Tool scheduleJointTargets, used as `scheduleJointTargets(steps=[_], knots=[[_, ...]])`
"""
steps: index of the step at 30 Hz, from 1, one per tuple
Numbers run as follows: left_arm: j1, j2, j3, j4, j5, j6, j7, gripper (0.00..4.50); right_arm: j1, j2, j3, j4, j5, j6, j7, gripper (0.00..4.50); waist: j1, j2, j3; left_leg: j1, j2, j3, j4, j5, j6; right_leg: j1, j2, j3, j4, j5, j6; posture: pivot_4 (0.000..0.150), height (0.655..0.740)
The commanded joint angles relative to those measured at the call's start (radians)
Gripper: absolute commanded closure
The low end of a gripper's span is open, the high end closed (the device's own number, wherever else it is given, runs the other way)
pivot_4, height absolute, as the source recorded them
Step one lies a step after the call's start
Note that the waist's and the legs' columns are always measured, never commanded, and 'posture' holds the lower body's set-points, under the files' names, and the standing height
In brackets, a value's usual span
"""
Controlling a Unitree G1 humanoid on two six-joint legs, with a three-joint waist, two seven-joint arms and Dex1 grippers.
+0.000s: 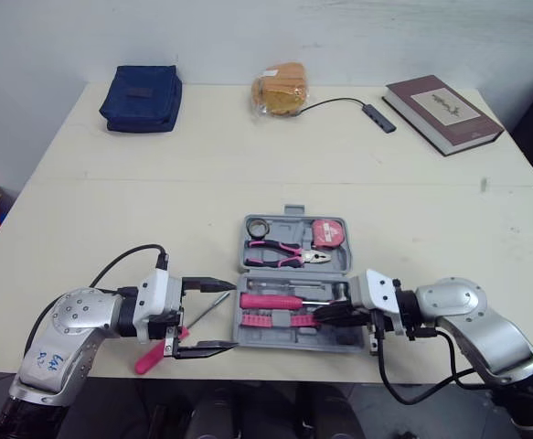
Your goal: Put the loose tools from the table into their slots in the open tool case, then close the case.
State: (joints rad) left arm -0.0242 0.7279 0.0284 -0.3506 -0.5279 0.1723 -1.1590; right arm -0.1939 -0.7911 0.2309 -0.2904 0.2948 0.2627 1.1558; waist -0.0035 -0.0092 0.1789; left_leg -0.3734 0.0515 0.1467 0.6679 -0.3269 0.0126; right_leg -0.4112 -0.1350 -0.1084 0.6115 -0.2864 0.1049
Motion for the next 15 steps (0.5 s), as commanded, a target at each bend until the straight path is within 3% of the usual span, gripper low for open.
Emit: scheduleJointTargets(steps=[1, 11, 15], knots=[[0.002, 0.008, 0.006, -0.035, 0.001, -0.005, 0.000, 0.00, 0.015, -0.016, 0.048, -0.020, -0.044, 0.039, 0.005, 4.45, 0.000, 0.000, 0.000, 0.001, 0.000, 0.000, 0.000, 0.000, 0.000, 0.001, 0.000, 0.000, 0.000, 0.000, 0.000, 0.150, 0.7400], [0.013, 0.009, 0.010, -0.037, 0.007, -0.006, 0.006, 0.00, 0.009, -0.015, 0.061, -0.028, -0.079, 0.060, -0.021, 4.45, -0.001, -0.002, -0.001, 0.002, 0.001, 0.000, 0.000, 0.000, 0.000, 0.002, 0.001, 0.000, 0.000, 0.000, -0.001, 0.150, 0.7400], [0.027, 0.002, 0.036, -0.019, 0.021, -0.033, 0.024, 0.00, 0.041, 0.029, -0.050, 0.001, 0.044, -0.082, 0.035, 4.45, 0.000, -0.003, -0.002, 0.002, 0.002, 0.000, 0.000, 0.000, -0.001, 0.001, 0.001, 0.000, 0.000, 0.000, -0.001, 0.150, 0.7400]])
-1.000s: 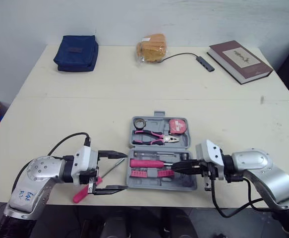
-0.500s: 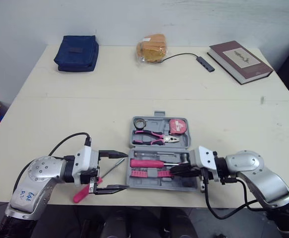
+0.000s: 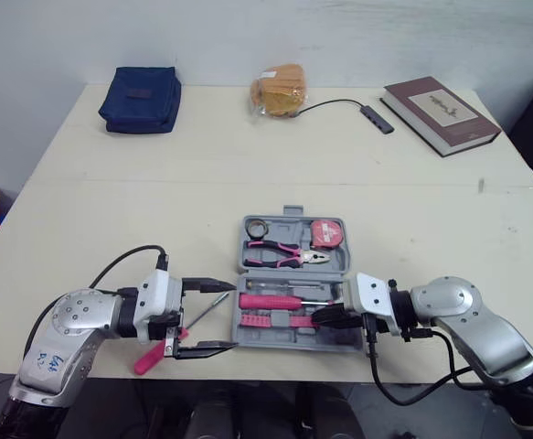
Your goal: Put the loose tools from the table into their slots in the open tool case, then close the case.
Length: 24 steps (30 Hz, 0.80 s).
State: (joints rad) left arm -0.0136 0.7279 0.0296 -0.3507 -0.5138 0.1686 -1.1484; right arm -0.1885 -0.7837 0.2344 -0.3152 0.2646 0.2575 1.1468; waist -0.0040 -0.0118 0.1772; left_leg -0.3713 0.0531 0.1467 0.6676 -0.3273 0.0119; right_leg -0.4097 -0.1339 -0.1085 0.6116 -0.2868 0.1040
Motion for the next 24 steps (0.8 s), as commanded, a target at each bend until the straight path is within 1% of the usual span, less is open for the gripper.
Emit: scheduleJointTargets(steps=[1, 4, 7, 8, 9, 11, 13, 15, 17, 18, 21, 24], knots=[[0.022, 0.002, 0.046, -0.009, 0.010, -0.037, 0.016, 0.00, 0.052, 0.024, -0.105, 0.031, 0.124, -0.100, 0.067, 4.45, 0.001, 0.000, 0.000, 0.000, 0.000, 0.000, 0.000, 0.000, 0.000, 0.000, 0.000, 0.000, 0.000, 0.000, 0.000, 0.150, 0.7400], [0.034, 0.016, 0.081, 0.016, 0.011, -0.039, 0.025, 0.00, 0.086, 0.017, -0.232, 0.042, 0.213, -0.156, 0.103, 4.45, 0.003, 0.001, 0.001, -0.001, -0.001, 0.000, 0.000, 0.000, 0.000, 0.000, 0.000, 0.000, 0.000, 0.000, 0.000, 0.150, 0.7400], [0.048, 0.031, 0.169, 0.075, 0.005, -0.035, 0.052, 0.00, 0.118, -0.049, -0.387, 0.044, 0.312, -0.059, 0.099, 4.45, 0.002, 0.001, 0.001, -0.001, -0.001, 0.000, 0.000, 0.000, 0.001, 0.000, -0.001, 0.000, 0.000, 0.000, 0.001, 0.150, 0.7400], [0.054, 0.036, 0.193, 0.093, 0.007, -0.040, 0.055, 0.00, 0.131, -0.059, -0.429, 0.052, 0.332, -0.061, 0.110, 4.45, 0.003, 0.001, 0.001, 0.000, -0.001, 0.000, 0.000, 0.000, 0.001, 0.000, -0.001, 0.000, 0.000, 0.000, 0.001, 0.150, 0.7400], [0.065, 0.043, 0.218, 0.112, 0.012, -0.049, 0.056, 0.00, 0.149, -0.073, -0.471, 0.067, 0.339, -0.070, 0.118, 4.17, 0.002, 0.001, 0.001, 0.000, 0.000, 0.000, 0.000, 0.000, 0.001, 0.000, -0.001, 0.000, 0.000, 0.000, 0.000, 0.150, 0.7400], [0.098, 0.057, 0.291, 0.173, 0.023, -0.078, 0.058, 0.00, 0.184, -0.110, -0.563, 0.149, 0.300, -0.179, 0.174, 3.47, 0.003, 0.001, 0.001, 0.000, 0.000, 0.000, -0.001, 0.000, 0.001, 0.000, 0.000, 0.000, 0.000, 0.000, 0.000, 0.150, 0.7400], [0.135, 0.066, 0.378, 0.242, 0.027, -0.103, 0.072, 0.00, 0.192, -0.137, -0.646, 0.250, 0.266, -0.291, 0.209, 2.50, 0.001, 0.001, 0.001, 0.000, 0.000, 0.001, -0.002, -0.001, 0.001, 0.000, 0.000, 0.000, -0.001, 0.000, 0.000, 0.150, 0.7400], [0.151, 0.068, 0.427, 0.281, 0.025, -0.114, 0.084, 0.00, 0.183, -0.144, -0.685, 0.316, 0.260, -0.340, 0.215, 1.63, -0.002, 0.001, 0.001, 0.000, 0.000, 0.002, -0.001, -0.001, 0.001, -0.001, 0.000, 0.000, -0.001, 0.000, 0.000, 0.150, 0.7400], [0.171, 0.062, 0.483, 0.313, 0.015, -0.110, 0.110, 0.00, 0.175, -0.194, -0.710, 0.451, 0.207, -0.446, 0.260, 0.55, -0.001, 0.001, 0.001, 0.000, 0.000, 0.002, -0.001, -0.001, 0.001, 0.000, 0.000, 0.000, -0.001, 0.000, 0.000, 0.150, 0.7400], [0.189, 0.063, 0.515, 0.343, 0.025, -0.124, 0.119, 0.00, 0.146, -0.226, -0.728, 0.557, 0.181, -0.502, 0.260, 0.05, -0.002, 0.001, 0.001, 0.000, 0.000, 0.002, -0.001, -0.001, 0.001, 0.000, -0.001, 0.000, -0.001, 0.000, 0.000, 0.150, 0.7400], [0.264, 0.087, 0.607, 0.482, 0.091, -0.228, 0.121, 0.00, 0.036, -0.304, -0.780, 0.873, 0.136, -0.662, 0.223, 0.05, -0.011, 0.002, 0.002, 0.001, -0.001, 0.003, -0.001, -0.001, 0.001, -0.001, -0.002, 0.001, -0.001, 0.000, 0.000, 0.150, 0.7400], [0.279, 0.094, 0.682, 0.575, 0.098, -0.271, 0.165, 0.00, -0.002, -0.358, -0.779, 1.076, 0.093, -0.766, 0.219, 0.05, -0.022, 0.003, 0.002, 0.001, 0.000, 0.003, -0.003, 0.000, 0.000, -0.002, -0.001, 0.000, -0.001, -0.001, -0.002, 0.150, 0.7400]])
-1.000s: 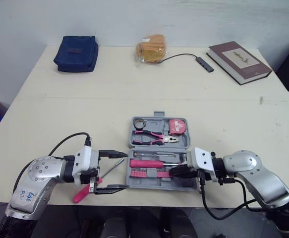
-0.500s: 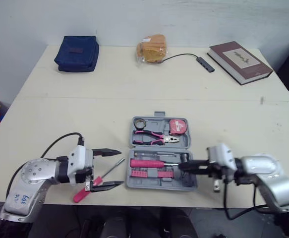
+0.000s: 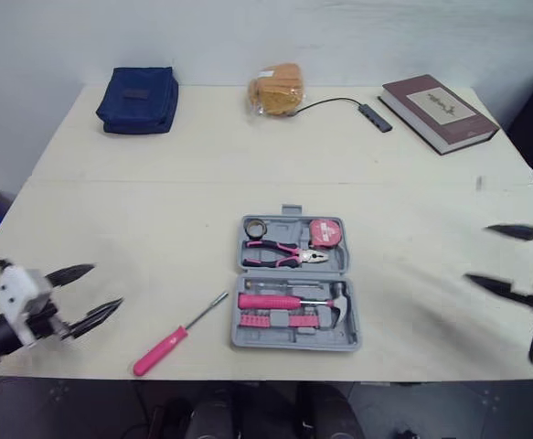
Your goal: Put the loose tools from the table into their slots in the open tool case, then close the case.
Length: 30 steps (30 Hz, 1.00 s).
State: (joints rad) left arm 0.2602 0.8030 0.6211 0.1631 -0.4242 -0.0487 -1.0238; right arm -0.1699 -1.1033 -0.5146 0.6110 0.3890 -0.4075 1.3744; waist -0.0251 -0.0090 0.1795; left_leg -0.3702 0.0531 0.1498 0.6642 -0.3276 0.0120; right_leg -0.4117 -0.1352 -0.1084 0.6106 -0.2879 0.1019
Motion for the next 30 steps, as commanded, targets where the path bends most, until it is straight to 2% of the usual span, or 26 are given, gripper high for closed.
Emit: scheduleJointTargets(steps=[1, 6, 10, 15, 24, 30], knots=[[0.013, 0.018, 0.113, 0.076, 0.008, -0.062, 0.056, 0.00, -0.024, -0.047, -0.028, 0.195, -0.041, -0.120, -0.019, 0.05, -0.002, 0.000, 0.000, 0.000, 0.002, 0.000, 0.000, 0.000, -0.001, 0.000, 0.001, 0.000, 0.000, 0.000, -0.001, 0.150, 0.7400], [0.030, 0.004, 0.160, 0.059, -0.026, -0.039, 0.082, 0.00, -0.044, -0.048, -0.033, 0.315, -0.041, -0.063, -0.117, 0.05, -0.010, 0.002, 0.000, 0.001, 0.003, 0.001, 0.001, -0.001, -0.003, 0.000, 0.000, 0.001, 0.001, 0.000, -0.001, 0.150, 0.7400], [0.030, -0.011, 0.145, -0.041, -0.056, 0.005, 0.091, 0.00, -0.013, -0.016, -0.002, 0.239, -0.032, -0.073, -0.077, 0.05, -0.013, 0.002, 0.000, 0.001, 0.006, 0.001, 0.001, -0.001, -0.006, 0.000, -0.003, 0.001, 0.001, 0.001, -0.003, 0.150, 0.7400], [0.061, -0.029, 0.110, -0.196, -0.082, 0.063, 0.080, 0.00, -0.056, 0.092, 0.021, 0.021, 0.059, 0.080, -0.108, 0.05, -0.030, 0.002, 0.000, 0.002, 0.009, 0.001, 0.001, 0.000, -0.008, 0.000, 0.002, 0.001, 0.001, 0.001, -0.004, 0.150, 0.7400], [0.208, -0.106, 0.051, -0.516, -0.123, 0.177, 0.088, 0.00, -0.030, 0.298, 0.147, -0.565, 0.261, 0.383, -0.145, 0.05, -0.022, 0.004, 0.000, 0.001, 0.010, 0.002, 0.001, 0.000, -0.008, -0.001, 0.003, 0.002, 0.002, 0.001, -0.004, 0.150, 0.7400], [0.332, -0.187, -0.022, -0.667, -0.137, 0.252, 0.118, 0.00, 0.040, 0.384, 0.242, -0.815, 0.342, 0.420, -0.074, 0.05, -0.001, 0.003, 0.000, 0.000, 0.010, 0.002, 0.001, -0.001, -0.008, -0.001, 0.004, 0.002, 0.001, 0.001, -0.005, 0.150, 0.7400]])
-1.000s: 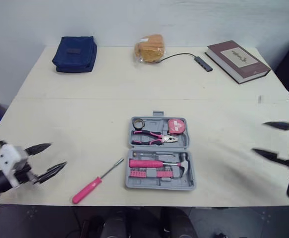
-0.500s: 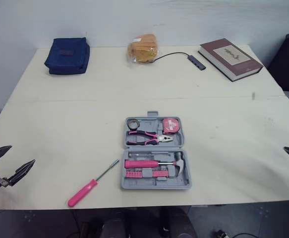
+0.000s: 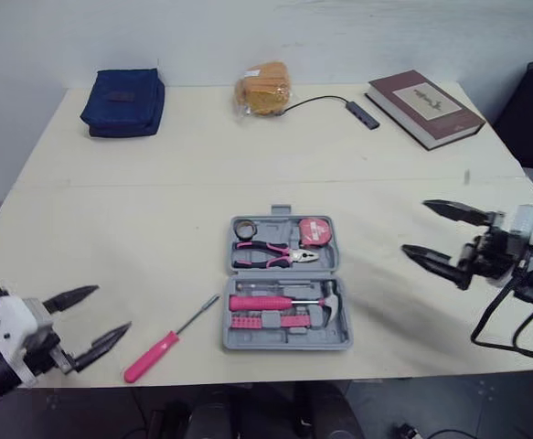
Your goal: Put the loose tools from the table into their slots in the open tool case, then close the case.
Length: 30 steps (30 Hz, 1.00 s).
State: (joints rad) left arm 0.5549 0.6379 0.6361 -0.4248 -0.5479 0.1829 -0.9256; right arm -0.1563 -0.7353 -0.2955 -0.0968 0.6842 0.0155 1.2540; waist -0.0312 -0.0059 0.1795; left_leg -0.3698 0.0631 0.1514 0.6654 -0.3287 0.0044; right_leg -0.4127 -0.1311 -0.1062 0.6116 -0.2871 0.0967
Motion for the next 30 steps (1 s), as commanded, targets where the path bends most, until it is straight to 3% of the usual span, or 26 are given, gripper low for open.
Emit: scheduleJointTargets(steps=[1, 8, 20, 23, 30], knots=[[0.052, -0.026, -0.055, -0.096, -0.001, 0.022, 0.017, 0.00, 0.035, 0.024, 0.034, -0.125, 0.047, -0.011, 0.062, 0.05, 0.007, -0.001, 0.000, 0.000, -0.001, -0.001, 0.000, 0.000, 0.001, 0.000, 0.000, -0.001, 0.000, 0.000, 0.000, 0.150, 0.7400], [0.076, -0.059, -0.153, -0.130, 0.073, 0.061, 0.096, 0.00, 0.146, 0.071, 0.100, -0.238, 0.058, -0.048, 0.163, 0.05, 0.006, -0.002, -0.001, 0.000, -0.001, -0.002, 0.001, -0.003, 0.007, 0.001, 0.001, -0.001, 0.000, 0.000, -0.001, 0.150, 0.7400], [0.099, -0.007, -0.224, -0.049, 0.240, 0.052, 0.120, 0.00, 0.174, 0.071, 0.114, -0.152, 0.002, -0.149, 0.240, 0.05, 0.004, -0.002, -0.001, 0.000, 0.000, -0.002, 0.001, -0.003, 0.007, 0.001, 0.002, -0.001, 0.000, -0.001, -0.002, 0.150, 0.7400], [0.091, -0.013, -0.232, -0.046, 0.232, 0.060, 0.124, 0.76, 0.171, 0.070, 0.118, -0.132, -0.009, -0.168, 0.244, 0.00, 0.004, -0.002, -0.001, 0.001, 0.000, -0.002, 0.001, -0.003, 0.007, 0.001, 0.001, -0.001, 0.000, -0.001, -0.002, 0.150, 0.7400], [0.076, -0.009, -0.270, -0.034, 0.222, 0.023, 0.090, 3.93, 0.183, 0.073, 0.106, -0.083, -0.022, -0.216, 0.251, 0.00, 0.004, -0.001, -0.001, 0.001, -0.001, -0.002, 0.001, -0.003, 0.007, 0.001, 0.001, -0.001, 0.000, -0.001, -0.002, 0.150, 0.7400]])
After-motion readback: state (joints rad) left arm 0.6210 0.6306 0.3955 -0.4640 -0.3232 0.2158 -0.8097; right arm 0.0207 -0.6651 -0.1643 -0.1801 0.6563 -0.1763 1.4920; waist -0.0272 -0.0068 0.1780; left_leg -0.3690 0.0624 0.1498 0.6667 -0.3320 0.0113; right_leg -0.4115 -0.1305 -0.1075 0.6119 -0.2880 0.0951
